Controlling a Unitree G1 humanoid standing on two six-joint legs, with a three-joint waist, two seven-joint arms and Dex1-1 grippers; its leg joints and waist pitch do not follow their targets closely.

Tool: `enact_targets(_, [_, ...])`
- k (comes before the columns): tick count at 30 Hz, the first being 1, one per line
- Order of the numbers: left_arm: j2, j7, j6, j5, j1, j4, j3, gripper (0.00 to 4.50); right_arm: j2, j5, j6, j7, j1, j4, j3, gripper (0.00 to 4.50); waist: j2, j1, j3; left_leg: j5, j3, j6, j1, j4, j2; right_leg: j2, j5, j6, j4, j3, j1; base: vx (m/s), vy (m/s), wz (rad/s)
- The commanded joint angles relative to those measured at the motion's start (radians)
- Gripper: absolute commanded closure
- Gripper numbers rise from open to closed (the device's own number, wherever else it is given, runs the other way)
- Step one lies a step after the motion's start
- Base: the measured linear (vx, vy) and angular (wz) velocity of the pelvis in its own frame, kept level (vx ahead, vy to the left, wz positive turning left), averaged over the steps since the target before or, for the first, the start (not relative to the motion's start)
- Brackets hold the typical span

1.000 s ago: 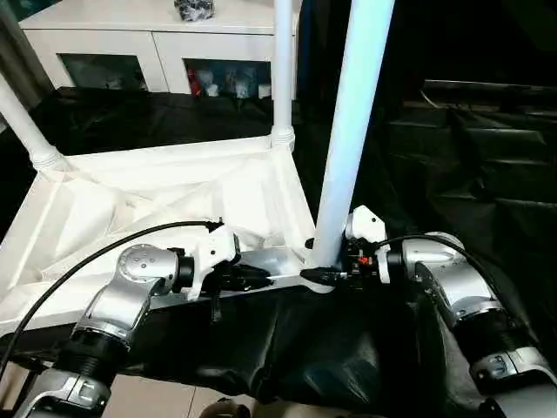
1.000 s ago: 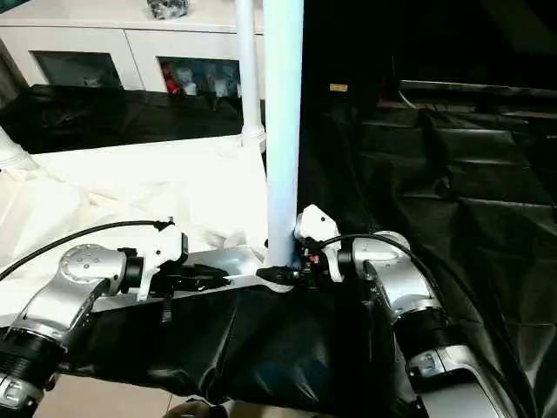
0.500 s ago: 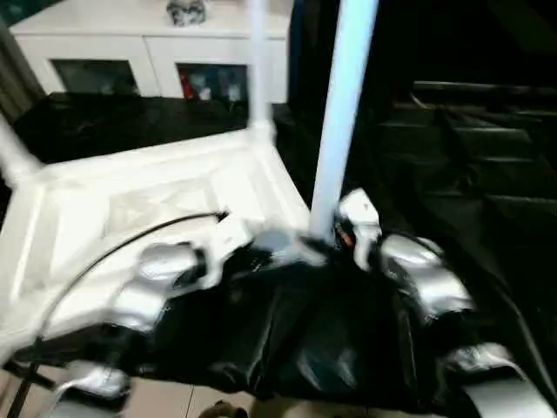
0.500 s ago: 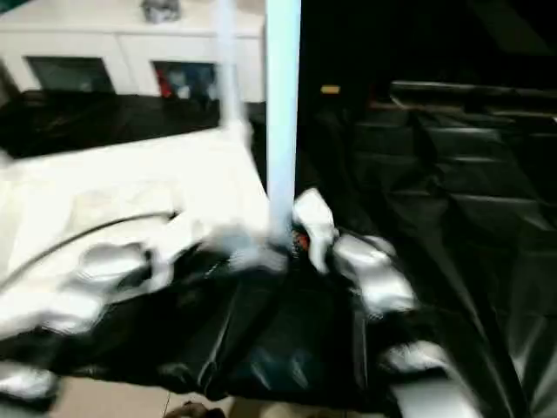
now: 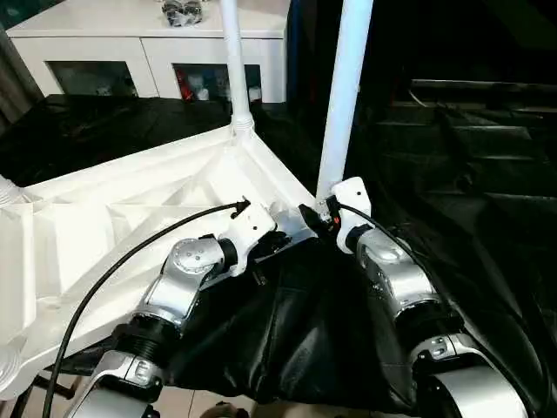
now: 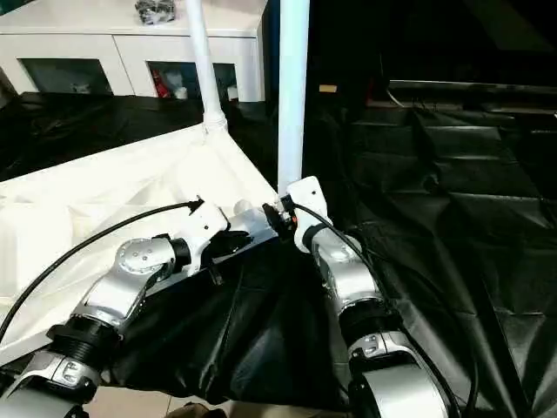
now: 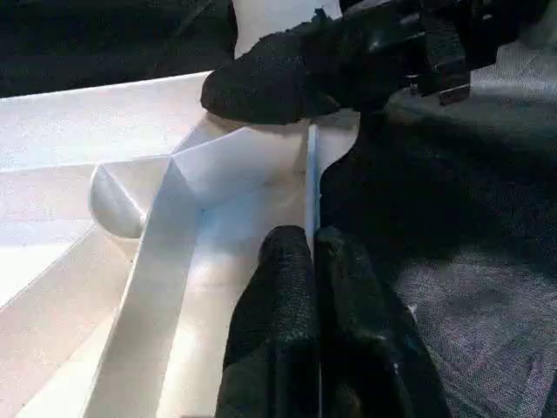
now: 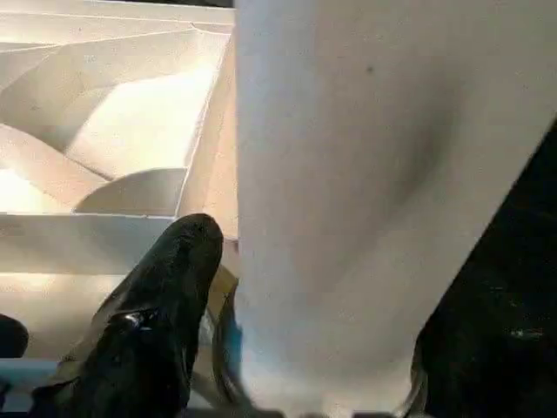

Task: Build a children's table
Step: Rotate leg to tighten

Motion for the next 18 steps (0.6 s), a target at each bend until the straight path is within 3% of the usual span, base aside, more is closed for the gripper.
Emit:
enact_targets(1, [-0.041, -0.044, -0.063, -0.075, -0.023, -0.077, -0.025, 4.5, 0.069, 0.009, -0.03, 0.113, 0.0, 0.015, 0.095, 0.76, -0.009, -0.004, -0.063, -0.313, -0.04, 0.007, 0.023, -0.083, 0.068, -0.07, -0.31, -0.191, -0.087, 0.05, 0.032, 0.0, 0.0, 0.0])
enact_targets(4, [-0.007, -0.104, -0.059, -0.104, -0.003, -0.103, -0.012, 4.5, 0.029, 0.028, -0.045, 0.183, 0.005, 0.0, 0.086, 0.76, -0.01, -0.006, -0.065, -0.295, -0.039, 0.016, 0.02, -0.082, 0.069, -0.069, -0.266, -0.204, -0.082, 0.05, 0.034, 0.0, 0.0, 0.0])
enact_targets(7, [0.033, -0.166, -0.062, -0.13, 0.011, -0.116, -0.002, 4.5, -0.024, 0.056, -0.04, 0.334, 0.031, -0.048, 0.108, 0.76, -0.01, -0.003, -0.067, -0.252, -0.035, 0.049, 0.017, -0.077, 0.07, -0.067, -0.193, -0.23, -0.073, 0.049, 0.039, 0.0, 0.0, 0.0])
enact_targets(11, [0.09, -0.267, -0.064, -0.164, 0.023, -0.136, 0.007, 4.5, -0.122, 0.108, -0.02, 0.631, 0.103, -0.174, 0.186, 0.76, -0.01, 0.013, -0.067, -0.238, -0.03, 0.071, 0.02, -0.074, 0.075, -0.063, -0.178, -0.241, -0.069, 0.046, 0.04, 0.0, 0.0, 0.0])
enact_targets(18, [0.144, -0.339, -0.063, -0.19, 0.041, -0.156, 0.013, 4.5, -0.21, 0.129, -0.018, 0.818, 0.139, -0.236, 0.228, 0.76, -0.01, 0.026, -0.061, -0.297, -0.033, 0.035, 0.025, -0.081, 0.078, -0.067, -0.274, -0.229, -0.077, 0.05, 0.033, 0.0, 0.0, 0.0])
